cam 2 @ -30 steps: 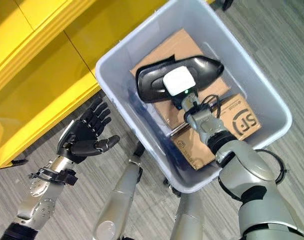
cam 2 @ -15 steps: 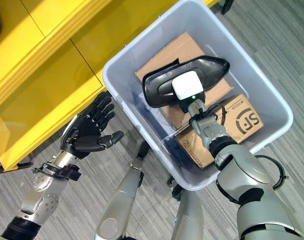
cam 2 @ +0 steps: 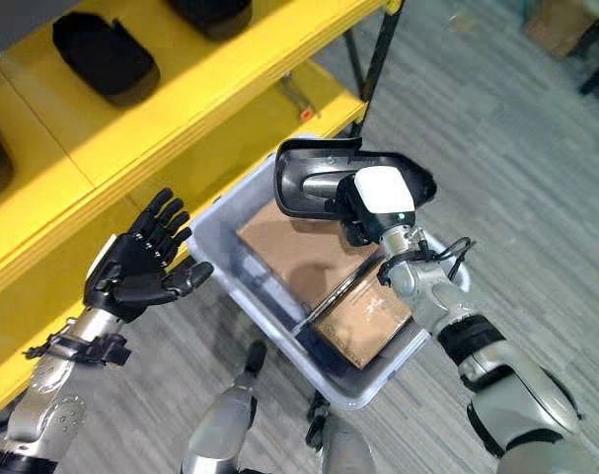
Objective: Move parts from the plastic box to the shelf.
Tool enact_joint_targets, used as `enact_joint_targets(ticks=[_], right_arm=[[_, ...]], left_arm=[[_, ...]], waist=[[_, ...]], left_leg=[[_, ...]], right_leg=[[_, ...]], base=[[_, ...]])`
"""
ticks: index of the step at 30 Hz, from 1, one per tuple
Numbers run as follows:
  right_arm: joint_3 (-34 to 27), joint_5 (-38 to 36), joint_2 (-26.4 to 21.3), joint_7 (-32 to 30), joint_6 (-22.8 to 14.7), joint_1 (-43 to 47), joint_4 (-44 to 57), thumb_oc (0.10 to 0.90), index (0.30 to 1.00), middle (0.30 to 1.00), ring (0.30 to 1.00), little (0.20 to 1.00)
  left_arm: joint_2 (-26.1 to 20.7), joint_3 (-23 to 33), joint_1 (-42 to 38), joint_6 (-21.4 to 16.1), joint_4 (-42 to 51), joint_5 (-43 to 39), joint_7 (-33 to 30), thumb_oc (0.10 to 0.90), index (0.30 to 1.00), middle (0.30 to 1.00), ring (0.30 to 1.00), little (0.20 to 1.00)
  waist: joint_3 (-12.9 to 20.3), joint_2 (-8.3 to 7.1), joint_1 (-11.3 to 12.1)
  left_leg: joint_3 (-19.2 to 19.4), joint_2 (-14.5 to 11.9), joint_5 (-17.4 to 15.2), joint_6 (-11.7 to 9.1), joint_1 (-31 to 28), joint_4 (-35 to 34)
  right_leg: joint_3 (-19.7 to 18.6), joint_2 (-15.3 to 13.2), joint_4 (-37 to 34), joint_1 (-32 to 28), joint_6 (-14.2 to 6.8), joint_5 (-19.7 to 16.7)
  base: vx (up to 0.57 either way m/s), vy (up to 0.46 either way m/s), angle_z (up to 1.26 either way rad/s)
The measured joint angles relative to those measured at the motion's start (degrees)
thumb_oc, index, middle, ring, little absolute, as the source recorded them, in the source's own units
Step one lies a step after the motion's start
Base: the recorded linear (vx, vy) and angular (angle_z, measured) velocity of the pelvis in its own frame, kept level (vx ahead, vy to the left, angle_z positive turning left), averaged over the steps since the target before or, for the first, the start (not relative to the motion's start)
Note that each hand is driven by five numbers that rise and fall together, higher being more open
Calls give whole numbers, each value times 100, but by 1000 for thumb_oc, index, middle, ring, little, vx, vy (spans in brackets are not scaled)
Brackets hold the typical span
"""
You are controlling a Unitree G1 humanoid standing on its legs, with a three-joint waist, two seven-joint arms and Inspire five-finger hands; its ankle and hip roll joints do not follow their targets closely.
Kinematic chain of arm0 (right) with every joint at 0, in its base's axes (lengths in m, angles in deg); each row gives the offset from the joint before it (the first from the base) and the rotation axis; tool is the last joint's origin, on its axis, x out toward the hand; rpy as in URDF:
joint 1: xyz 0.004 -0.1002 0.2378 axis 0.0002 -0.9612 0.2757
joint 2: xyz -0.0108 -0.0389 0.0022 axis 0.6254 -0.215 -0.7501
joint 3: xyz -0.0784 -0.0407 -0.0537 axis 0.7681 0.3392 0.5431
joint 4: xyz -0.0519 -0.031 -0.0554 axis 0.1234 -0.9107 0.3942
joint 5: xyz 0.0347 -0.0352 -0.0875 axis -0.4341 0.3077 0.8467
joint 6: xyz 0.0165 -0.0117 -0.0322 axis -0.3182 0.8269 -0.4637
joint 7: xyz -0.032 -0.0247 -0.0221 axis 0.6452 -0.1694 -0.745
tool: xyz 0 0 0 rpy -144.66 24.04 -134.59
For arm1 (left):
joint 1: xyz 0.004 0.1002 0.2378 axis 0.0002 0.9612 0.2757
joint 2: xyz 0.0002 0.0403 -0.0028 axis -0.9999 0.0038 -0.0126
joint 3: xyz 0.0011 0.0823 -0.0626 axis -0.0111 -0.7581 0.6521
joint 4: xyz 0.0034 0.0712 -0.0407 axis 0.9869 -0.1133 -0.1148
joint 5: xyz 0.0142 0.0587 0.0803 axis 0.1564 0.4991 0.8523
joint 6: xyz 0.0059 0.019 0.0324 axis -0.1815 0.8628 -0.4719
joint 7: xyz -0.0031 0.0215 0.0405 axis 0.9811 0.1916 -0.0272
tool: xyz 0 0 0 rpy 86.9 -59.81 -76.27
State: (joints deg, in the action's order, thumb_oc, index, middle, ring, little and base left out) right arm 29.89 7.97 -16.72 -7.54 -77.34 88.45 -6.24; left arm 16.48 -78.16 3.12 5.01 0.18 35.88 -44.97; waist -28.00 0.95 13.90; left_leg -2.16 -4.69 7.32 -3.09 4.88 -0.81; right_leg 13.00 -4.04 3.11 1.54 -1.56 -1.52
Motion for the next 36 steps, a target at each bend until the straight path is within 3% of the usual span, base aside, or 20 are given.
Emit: enact_joint_targets(ticks=[1, 3, 6, 9, 11, 15, 19, 23, 32, 34, 36], right_arm=[[-200, -246, -35, 405, 107, -381, 522, 400, 300, 300, 300, 300], [-275, -542, 12, 1159, 286, -1123, 1114, 400, 300, 300, 300, 300], [-505, -1223, 36, 2614, 880, -1800, 1704, 400, 300, 300, 300, 300], [-503, -1682, -225, 3578, 1228, -1769, 1738, 400, 300, 300, 300, 300], [-508, -1775, -387, 4040, 1409, -1717, 1747, 400, 300, 300, 300, 300], [-449, -1904, -852, 5101, 1758, -1656, 2321, 400, 300, 300, 300, 300], [-176, -2038, -1002, 5604, 1963, -1317, 2451, 400, 300, 300, 300, 300], [119, -2099, -1100, 5869, 2203, -934, 2704, 400, 300, 300, 300, 300], [282, -2100, -1206, 5967, 2223, -134, 2834, 400, 300, 300, 300, 300], [344, -2094, -1204, 5971, 2232, -119, 2762, 400, 300, 300, 300, 300], [371, -2059, -1198, 5991, 2251, -157, 2628, 400, 300, 300, 300, 300]], left_arm=[[4, 197, 115, 80, 108, 132, 76, 900, 1000, 1000, 1000, 1000], [25, 330, 101, 101, 155, 315, 184, 900, 1000, 1000, 1000, 1000], [-48, 307, 79, 59, 126, 1333, 190, 900, 1000, 1000, 1000, 1000], [-447, 195, -260, -78, 84, 2048, 64, 900, 1000, 1000, 1000, 1000], [-531, 190, -523, -328, 37, 2442, 43, 900, 1000, 1000, 1000, 1000], [-909, -242, -883, -617, 48, 2968, -8, 900, 1000, 1000, 1000, 1000], [-1027, -698, -1155, -660, 49, 3270, 6, 900, 1000, 1000, 1000, 1000], [-1330, -1027, -1281, -932, 46, 3847, 182, 900, 1000, 1000, 1000, 1000], [-2204, -1491, -1331, -1182, 41, 3928, 881, 900, 1000, 1000, 1000, 1000], [-2269, -1461, -1235, -1192, -98, 3935, 729, 900, 1000, 1000, 1000, 1000], [-2227, -1079, -931, -1223, -358, 3985, 449, 900, 1000, 1000, 1000, 1000]], waist=[[7, -9, -92], [675, -153, -356], [1183, -298, -746], [1344, -429, -1066], [1368, -424, -1271], [1540, -310, -1419], [1596, -239, -1550], [1598, -235, -1598], [1657, -133, -1665], [1677, -99, -1619], [1683, -79, -1644]], left_leg=[[60, 54, -44, 44, -290, -68], [186, 150, -131, 110, -343, -163], [444, 194, -164, 155, -710, -368], [649, 161, -181, 144, -806, -369], [791, 116, -190, 123, -828, -371], [1082, 34, -222, 85, -833, -373], [1195, -20, -224, 78, -909, -372], [1299, -86, -223, 59, -954, -372], [1427, -87, -238, 43, -1019, -372], [1435, -87, -251, 41, -1048, -372], [1445, -92, -265, 40, -1084, -372]], right_leg=[[-26, -42, -138, -282, -28, -32], [-112, -125, -277, -308, -104, -32], [-273, -158, -485, -547, -183, -96], [-451, -115, -805, -687, -206, -309], [-566, -87, -828, -608, -192, -345], [-638, -62, -842, -488, -188, -367], [-719, -3, -804, -494, -134, -465], [-802, 57, -804, -484, -111, -483], [-889, 53, -833, -497, -130, -463], [-922, 55, -813, -508, -107, -480], [-933, 59, -823, -538, -105, -475]], base=[[153, 190, -24], [153, 198, -23], [89, 114, -42], [24, 54, -38], [-7, 45, -39], [-25, 23, -39], [-11, 14, -20], [-17, 23, -13], [11, 20, -5], [50, 15, -8], [20, -4, -4]])
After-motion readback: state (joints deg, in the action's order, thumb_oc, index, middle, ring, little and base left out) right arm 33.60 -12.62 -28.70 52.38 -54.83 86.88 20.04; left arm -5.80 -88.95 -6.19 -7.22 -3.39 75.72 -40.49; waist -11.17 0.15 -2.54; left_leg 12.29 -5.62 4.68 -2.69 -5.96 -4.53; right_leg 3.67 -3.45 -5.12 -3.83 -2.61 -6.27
